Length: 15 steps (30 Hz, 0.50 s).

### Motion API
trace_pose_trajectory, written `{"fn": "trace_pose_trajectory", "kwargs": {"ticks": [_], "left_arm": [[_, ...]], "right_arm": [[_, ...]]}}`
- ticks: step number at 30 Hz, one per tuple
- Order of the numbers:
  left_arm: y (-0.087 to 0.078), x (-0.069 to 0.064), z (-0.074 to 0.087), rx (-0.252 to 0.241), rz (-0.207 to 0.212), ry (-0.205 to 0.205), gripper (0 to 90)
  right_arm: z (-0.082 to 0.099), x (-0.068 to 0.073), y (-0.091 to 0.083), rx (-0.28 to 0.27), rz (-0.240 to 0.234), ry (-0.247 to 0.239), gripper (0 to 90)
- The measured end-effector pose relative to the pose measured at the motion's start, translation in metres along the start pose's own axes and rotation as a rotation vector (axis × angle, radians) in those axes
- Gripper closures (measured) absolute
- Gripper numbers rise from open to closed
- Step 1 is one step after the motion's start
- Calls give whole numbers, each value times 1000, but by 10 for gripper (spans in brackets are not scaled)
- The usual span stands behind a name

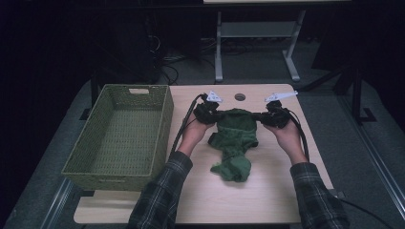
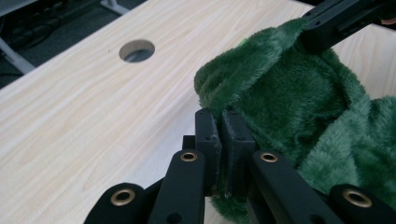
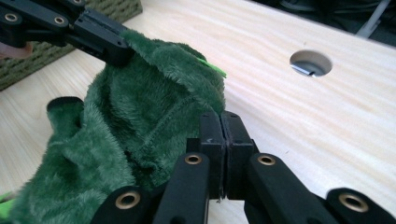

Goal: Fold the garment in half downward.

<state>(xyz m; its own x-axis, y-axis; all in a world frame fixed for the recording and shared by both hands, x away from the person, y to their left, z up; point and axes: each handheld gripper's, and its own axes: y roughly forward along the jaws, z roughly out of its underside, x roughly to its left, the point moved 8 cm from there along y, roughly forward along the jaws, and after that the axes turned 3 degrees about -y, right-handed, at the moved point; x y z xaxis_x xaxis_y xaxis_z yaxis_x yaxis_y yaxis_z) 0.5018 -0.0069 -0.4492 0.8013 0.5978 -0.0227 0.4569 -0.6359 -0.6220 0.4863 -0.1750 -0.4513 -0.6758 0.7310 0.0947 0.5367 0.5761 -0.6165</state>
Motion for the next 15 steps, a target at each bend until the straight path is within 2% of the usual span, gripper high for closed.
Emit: {"fn": "trace_pose_trajectory", "kwargs": {"ticks": [2, 7, 10, 15], "left_arm": [[-3, -3, -4, -17, 10, -3, 860], [-9, -10, -5, -23, 22, 3, 860], [-17, -16, -5, -42, 38, -9, 859], [-27, -23, -3, -56, 59, -20, 860]], "right_arm": [[-3, -1, -4, -10, 1, -10, 888], [-3, 2, -13, -21, -1, -20, 888], [-1, 7, -18, -33, -8, -41, 888], [3, 16, -24, -36, -31, -47, 887]]}}
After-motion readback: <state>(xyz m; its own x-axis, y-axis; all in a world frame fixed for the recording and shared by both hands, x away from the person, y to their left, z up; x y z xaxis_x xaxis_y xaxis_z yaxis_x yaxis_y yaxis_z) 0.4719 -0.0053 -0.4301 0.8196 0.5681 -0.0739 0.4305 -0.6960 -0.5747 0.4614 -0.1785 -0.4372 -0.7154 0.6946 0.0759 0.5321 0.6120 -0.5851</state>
